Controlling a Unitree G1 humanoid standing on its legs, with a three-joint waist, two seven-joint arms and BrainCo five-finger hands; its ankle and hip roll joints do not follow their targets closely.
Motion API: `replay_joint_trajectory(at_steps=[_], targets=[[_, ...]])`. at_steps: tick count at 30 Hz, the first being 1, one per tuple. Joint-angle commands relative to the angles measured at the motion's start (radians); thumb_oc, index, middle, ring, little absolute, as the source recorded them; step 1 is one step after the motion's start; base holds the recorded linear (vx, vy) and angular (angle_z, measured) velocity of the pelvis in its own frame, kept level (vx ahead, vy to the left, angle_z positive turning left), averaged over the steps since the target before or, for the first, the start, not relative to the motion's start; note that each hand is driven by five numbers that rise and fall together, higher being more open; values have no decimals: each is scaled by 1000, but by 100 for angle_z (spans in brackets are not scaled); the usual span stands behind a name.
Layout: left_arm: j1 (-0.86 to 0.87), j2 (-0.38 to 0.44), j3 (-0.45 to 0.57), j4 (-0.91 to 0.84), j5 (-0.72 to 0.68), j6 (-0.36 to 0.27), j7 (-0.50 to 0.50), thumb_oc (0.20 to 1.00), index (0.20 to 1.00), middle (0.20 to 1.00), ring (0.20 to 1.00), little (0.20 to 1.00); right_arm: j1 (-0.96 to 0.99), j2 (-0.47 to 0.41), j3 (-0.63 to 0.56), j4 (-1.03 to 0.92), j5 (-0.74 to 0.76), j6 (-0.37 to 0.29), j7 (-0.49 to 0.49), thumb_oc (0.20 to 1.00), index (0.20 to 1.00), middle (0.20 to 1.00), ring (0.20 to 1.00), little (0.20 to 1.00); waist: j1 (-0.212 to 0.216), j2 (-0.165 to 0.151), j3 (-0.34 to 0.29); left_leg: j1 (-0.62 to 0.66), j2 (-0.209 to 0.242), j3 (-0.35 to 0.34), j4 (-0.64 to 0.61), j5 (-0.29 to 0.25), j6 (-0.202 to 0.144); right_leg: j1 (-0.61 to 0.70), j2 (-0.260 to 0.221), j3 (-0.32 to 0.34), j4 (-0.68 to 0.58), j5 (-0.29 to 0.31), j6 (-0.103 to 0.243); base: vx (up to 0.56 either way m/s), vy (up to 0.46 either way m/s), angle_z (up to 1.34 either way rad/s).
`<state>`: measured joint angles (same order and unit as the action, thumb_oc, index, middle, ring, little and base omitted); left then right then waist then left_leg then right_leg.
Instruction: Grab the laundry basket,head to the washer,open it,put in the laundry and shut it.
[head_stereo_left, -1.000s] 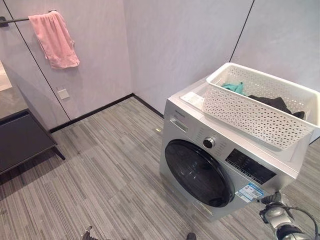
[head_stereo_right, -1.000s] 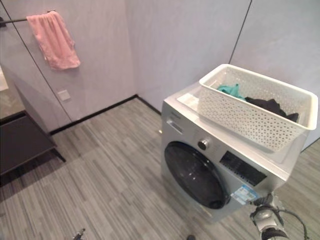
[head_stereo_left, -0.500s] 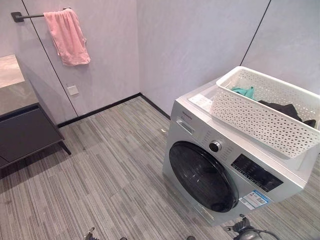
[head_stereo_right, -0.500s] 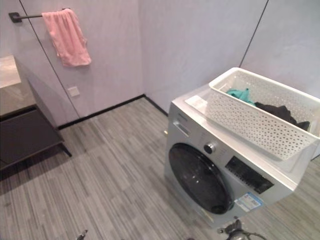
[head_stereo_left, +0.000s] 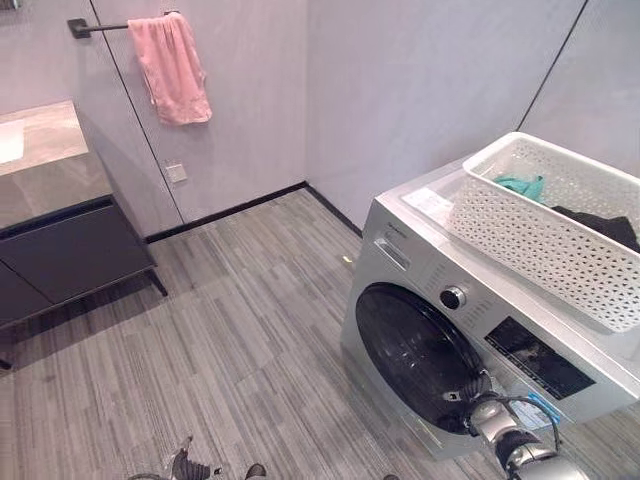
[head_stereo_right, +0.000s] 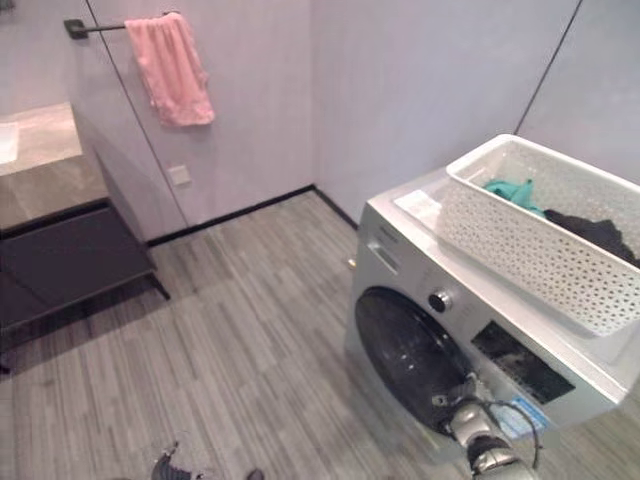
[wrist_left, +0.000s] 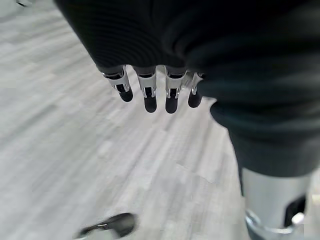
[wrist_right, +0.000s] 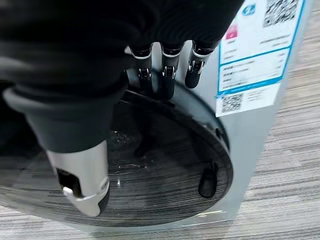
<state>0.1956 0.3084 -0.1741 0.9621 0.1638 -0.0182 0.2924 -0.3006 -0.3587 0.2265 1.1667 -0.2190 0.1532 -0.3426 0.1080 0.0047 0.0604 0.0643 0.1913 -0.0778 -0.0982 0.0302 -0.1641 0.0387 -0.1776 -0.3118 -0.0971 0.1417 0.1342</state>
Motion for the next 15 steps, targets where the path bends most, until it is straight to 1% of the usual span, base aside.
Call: replay_joint_trajectory(at_steps=[1, 5, 6, 8, 9, 10, 11, 12, 13, 14, 15], targets=[[-60, 27, -53, -4, -21, -29, 5, 1000, 1000, 1000, 1000, 1000, -91, -38, 9, 40, 4, -15, -41, 1000, 1000, 1000, 1000, 1000, 35, -39, 69, 18, -96, 6, 11, -130, 134, 41, -78, -3, 10, -110, 13, -36, -12, 7], [-66, 30, -52, -6, -41, -37, 19, 1000, 1000, 1000, 1000, 1000, -127, -43, 8, 58, 30, -18, -55, 1000, 1000, 1000, 1000, 1000, 48, -23, 90, -23, -99, -11, 11, -113, 132, 15, -82, -18, 10, -112, 11, -66, -9, 16], [-70, 34, -55, -26, -59, -44, 25, 1000, 1000, 1000, 1000, 1000, -153, -50, 12, 68, 42, -20, -65, 1000, 1000, 1000, 1000, 1000, 56, -9, 108, -50, -104, -18, 11, -100, 130, -2, -84, -25, 10, -110, 10, -117, -17, 13], [-76, 37, -61, -44, -65, -49, 29, 1000, 1000, 1000, 1000, 1000, -177, -55, 8, 80, 54, -22, -74, 1000, 1000, 1000, 1000, 1000, 60, 3, 120, -79, -108, -28, 12, -88, 128, -20, -87, -31, 10, -109, 9, -91, -3, 10], [-76, 37, -61, -44, -65, -49, 29, 1000, 1000, 1000, 1000, 1000, -178, -55, 8, 81, 54, -23, -74, 1000, 1000, 1000, 1000, 1000, 59, 3, 119, -81, -108, -29, 12, -88, 128, -22, -87, -32, 10, -109, 9, -88, 2, 19], [-90, 39, -82, -58, -63, -53, 31, 1000, 1000, 1000, 1000, 1000, -201, -43, 11, 96, 74, -28, -81, 1000, 1000, 1000, 1000, 1000, 64, 20, 132, -107, -109, -36, 12, -75, 124, -37, -90, -42, 10, -108, 6, -57, 0, 26], [-90, 39, -82, -58, -63, -53, 31, 1000, 1000, 1000, 1000, 1000, -202, -43, 12, 97, 75, -29, -82, 1000, 1000, 1000, 1000, 1000, 63, 20, 131, -110, -109, -38, 12, -74, 124, -38, -90, -43, 10, -108, 6, -81, 5, 24], [-100, 32, -96, -52, -64, -58, 34, 1000, 1000, 1000, 1000, 1000, -211, -19, 25, 96, 85, -36, -82, 1000, 1000, 1000, 1000, 1000, 67, 34, 140, -121, -109, -41, 12, -70, 122, -43, -89, -48, 10, -110, 3, -50, 5, 21], [-108, 25, -111, -60, -65, -64, 36, 1000, 1000, 1000, 1000, 1000, -214, 31, 63, 79, 86, -54, -70, 1000, 1000, 1000, 1000, 1000, 69, 45, 146, -134, -110, -48, 11, -65, 123, -54, -91, -50, 10, -109, 2, -50, 6, 12], [-108, 25, -111, -60, -65, -64, 36, 1000, 1000, 1000, 1000, 1000, -214, 31, 63, 79, 86, -54, -70, 1000, 1000, 1000, 1000, 1000, 68, 45, 146, -134, -110, -48, 11, -65, 123, -54, -91, -50, 10, -109, 2, -88, 22, 5], [-118, 21, -128, -92, -68, -75, 37, 1000, 1000, 1000, 1000, 1000, -225, 85, 105, 53, 96, -78, -52, 1000, 1000, 1000, 1000, 1000, 74, 62, 162, -154, -116, -53, 11, -57, 124, -71, -95, -51, 10, -105, 2, -96, 30, -5]])
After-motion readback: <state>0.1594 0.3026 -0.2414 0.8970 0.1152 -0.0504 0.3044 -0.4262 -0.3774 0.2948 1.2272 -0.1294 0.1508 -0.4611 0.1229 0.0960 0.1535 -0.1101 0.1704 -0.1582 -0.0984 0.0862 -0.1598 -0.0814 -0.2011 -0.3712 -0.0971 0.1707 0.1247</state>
